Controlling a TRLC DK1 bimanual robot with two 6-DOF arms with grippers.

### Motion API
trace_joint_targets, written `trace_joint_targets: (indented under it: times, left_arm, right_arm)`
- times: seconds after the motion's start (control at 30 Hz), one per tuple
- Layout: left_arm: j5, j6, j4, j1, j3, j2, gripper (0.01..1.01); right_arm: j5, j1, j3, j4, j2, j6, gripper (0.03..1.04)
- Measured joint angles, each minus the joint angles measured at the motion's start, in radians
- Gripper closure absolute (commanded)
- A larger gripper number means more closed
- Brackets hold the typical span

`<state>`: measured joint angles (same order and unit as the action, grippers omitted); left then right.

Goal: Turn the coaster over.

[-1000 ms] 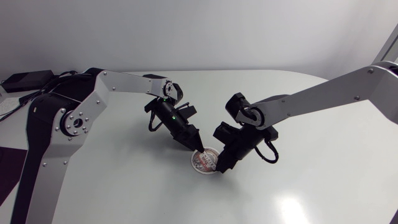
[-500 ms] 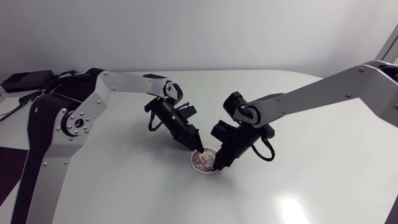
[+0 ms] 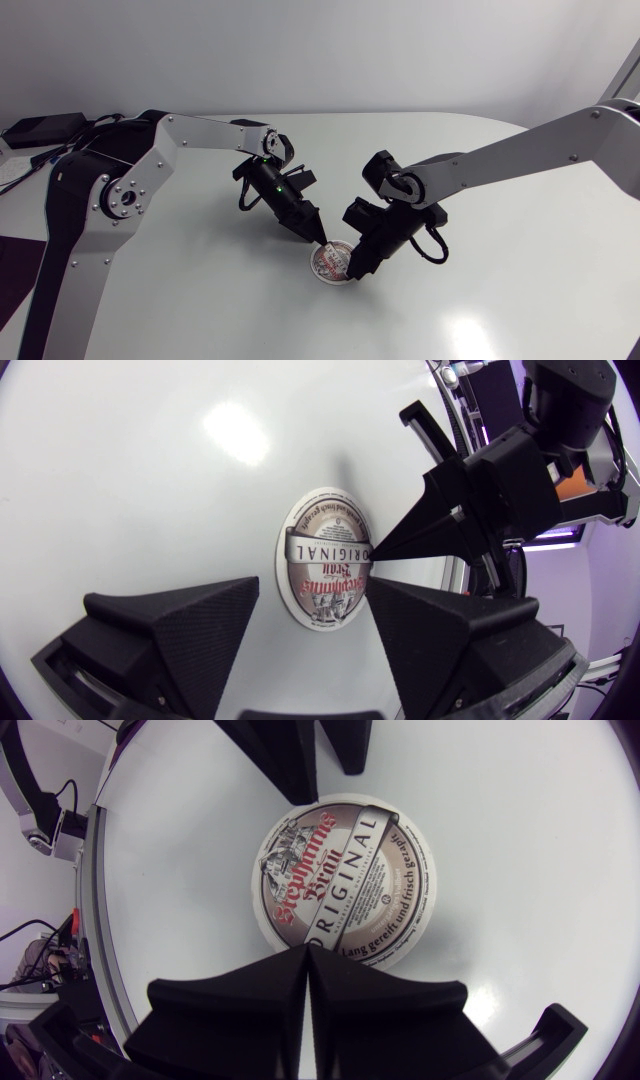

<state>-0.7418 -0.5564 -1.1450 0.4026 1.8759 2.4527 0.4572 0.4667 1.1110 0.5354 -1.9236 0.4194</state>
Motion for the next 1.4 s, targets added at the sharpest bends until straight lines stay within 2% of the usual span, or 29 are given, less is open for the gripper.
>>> trace_joint_targets:
  times: [0.53, 0.97, 1.23, 1.4]
  left_arm:
    - [0.0, 0.0, 0.0, 0.0, 0.0, 0.001, 0.266]
    - [0.0, -0.004, 0.0, 0.0, 0.0, 0.001, 0.266]
    - [0.0, -0.008, -0.001, 0.0, 0.0, 0.001, 0.266]
    - [0.0, -0.011, -0.004, 0.0, 0.002, 0.004, 0.266]
  right_arm:
    - [0.0, -0.001, -0.024, 0.034, 0.108, 0.0, 1.02]
    - [0.0, -0.002, -0.122, 0.003, 0.11, 0.0, 1.02]
    - [0.012, -0.002, -0.103, -0.023, 0.059, 0.0, 1.02]
    - [0.013, -0.001, -0.047, -0.019, 0.019, 0.0, 1.02]
